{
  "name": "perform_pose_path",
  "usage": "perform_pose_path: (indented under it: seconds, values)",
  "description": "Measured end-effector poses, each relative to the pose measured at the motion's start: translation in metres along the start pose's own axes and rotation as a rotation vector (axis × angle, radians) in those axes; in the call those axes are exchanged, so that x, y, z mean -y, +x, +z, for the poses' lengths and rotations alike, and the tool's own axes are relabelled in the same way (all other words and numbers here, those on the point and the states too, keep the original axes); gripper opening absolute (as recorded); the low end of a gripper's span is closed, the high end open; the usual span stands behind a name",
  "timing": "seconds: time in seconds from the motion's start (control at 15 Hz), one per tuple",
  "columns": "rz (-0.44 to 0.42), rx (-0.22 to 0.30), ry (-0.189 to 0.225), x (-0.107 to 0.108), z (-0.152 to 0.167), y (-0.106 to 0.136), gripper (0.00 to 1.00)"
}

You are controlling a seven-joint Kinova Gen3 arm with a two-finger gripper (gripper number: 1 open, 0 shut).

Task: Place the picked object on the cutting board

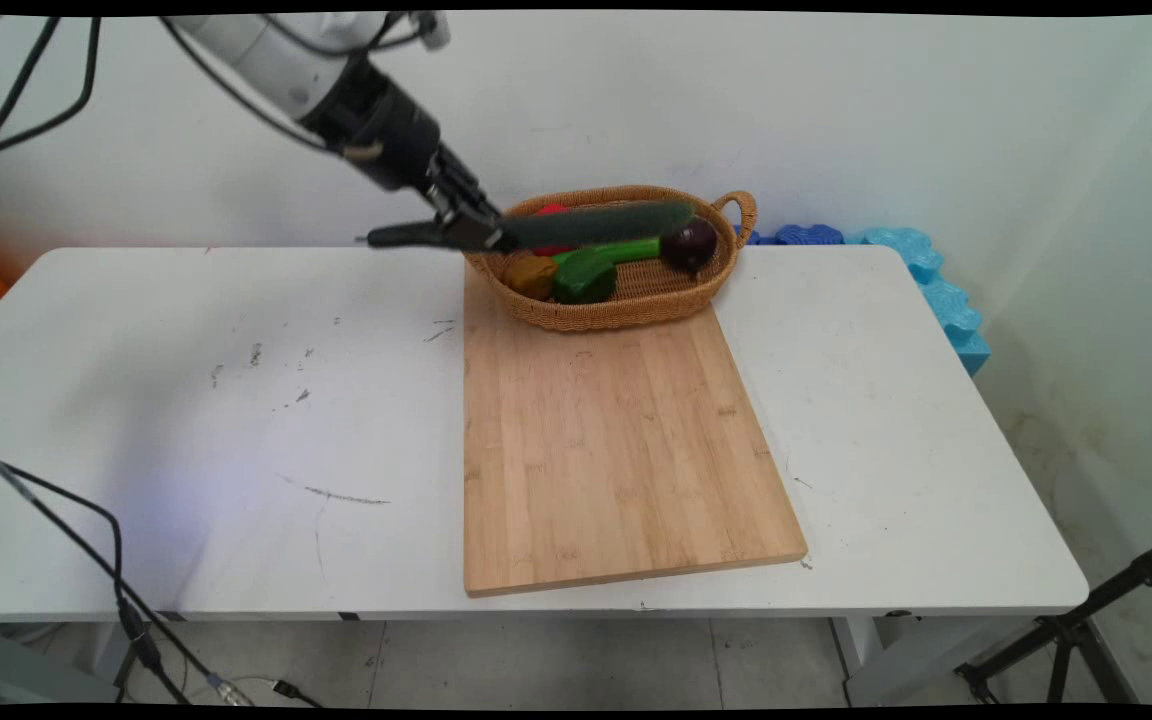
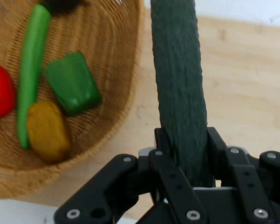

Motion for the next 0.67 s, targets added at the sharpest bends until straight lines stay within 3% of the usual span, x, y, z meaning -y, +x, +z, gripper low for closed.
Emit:
perform_pose_path:
  seconds: [0.67]
  values:
    - [0.060, 0.051, -0.060, -0.021, 0.062, -0.069, 0.00]
